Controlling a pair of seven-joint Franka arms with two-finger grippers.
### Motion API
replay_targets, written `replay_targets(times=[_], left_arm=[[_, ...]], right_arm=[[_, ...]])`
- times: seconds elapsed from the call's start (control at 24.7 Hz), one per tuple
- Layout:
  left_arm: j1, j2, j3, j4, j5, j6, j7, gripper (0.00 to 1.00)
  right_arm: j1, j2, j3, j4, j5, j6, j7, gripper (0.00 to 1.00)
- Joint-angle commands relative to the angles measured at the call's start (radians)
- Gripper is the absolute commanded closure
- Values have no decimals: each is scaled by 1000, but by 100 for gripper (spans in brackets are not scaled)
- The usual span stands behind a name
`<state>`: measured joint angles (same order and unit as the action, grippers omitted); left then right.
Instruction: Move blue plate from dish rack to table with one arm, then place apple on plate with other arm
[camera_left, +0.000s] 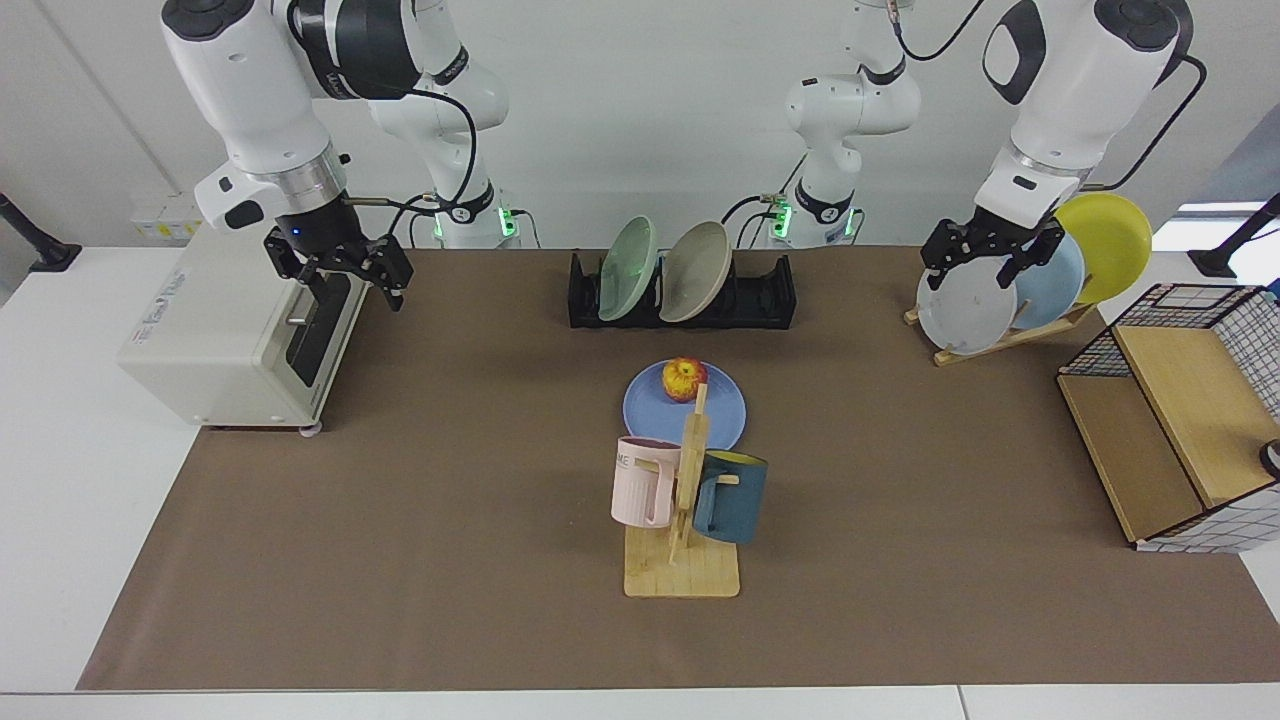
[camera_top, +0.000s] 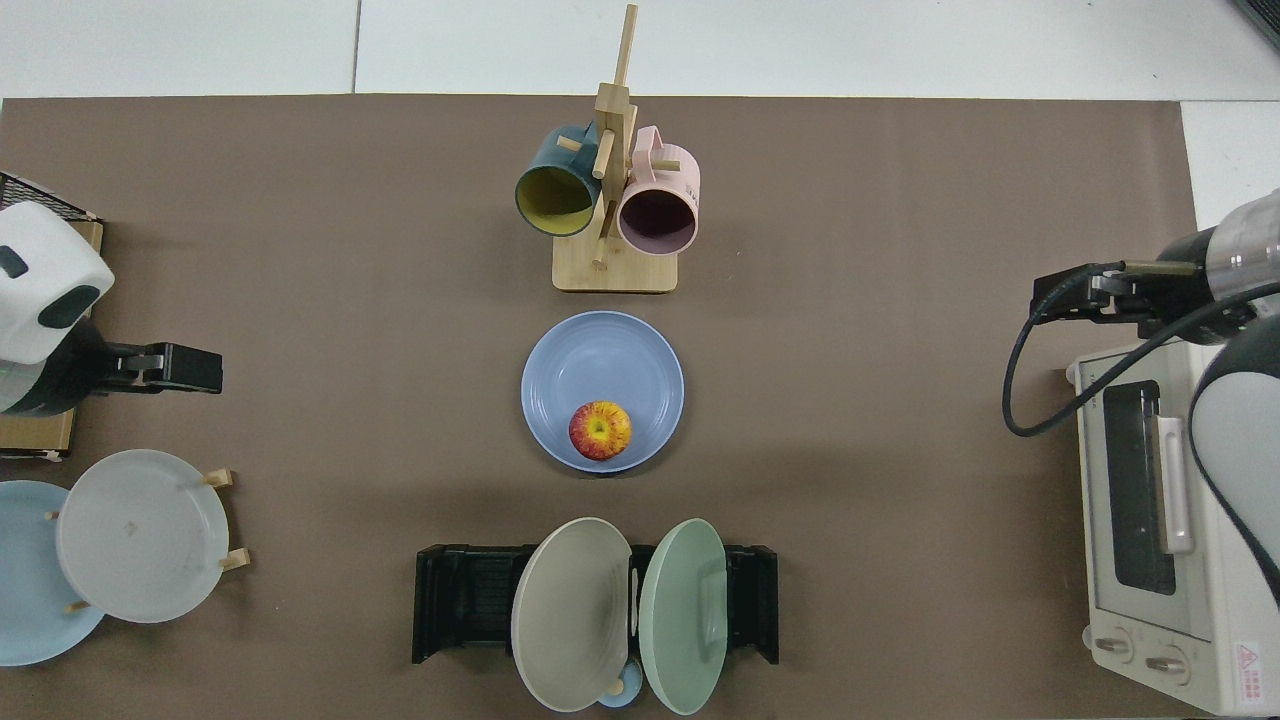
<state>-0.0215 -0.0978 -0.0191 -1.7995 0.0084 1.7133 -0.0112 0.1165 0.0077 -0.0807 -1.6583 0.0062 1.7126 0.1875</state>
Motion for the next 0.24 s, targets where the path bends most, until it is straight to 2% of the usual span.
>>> replay_targets(times=[0.0, 0.2], left_arm=[[6, -8, -8, 3, 2, 19, -10, 0], [-3, -8, -10, 2, 1, 19, -10, 0]], right_arm=[[0, 20, 1, 25, -17, 12, 30, 0], [-3, 20, 1, 23, -19, 12, 27, 0]])
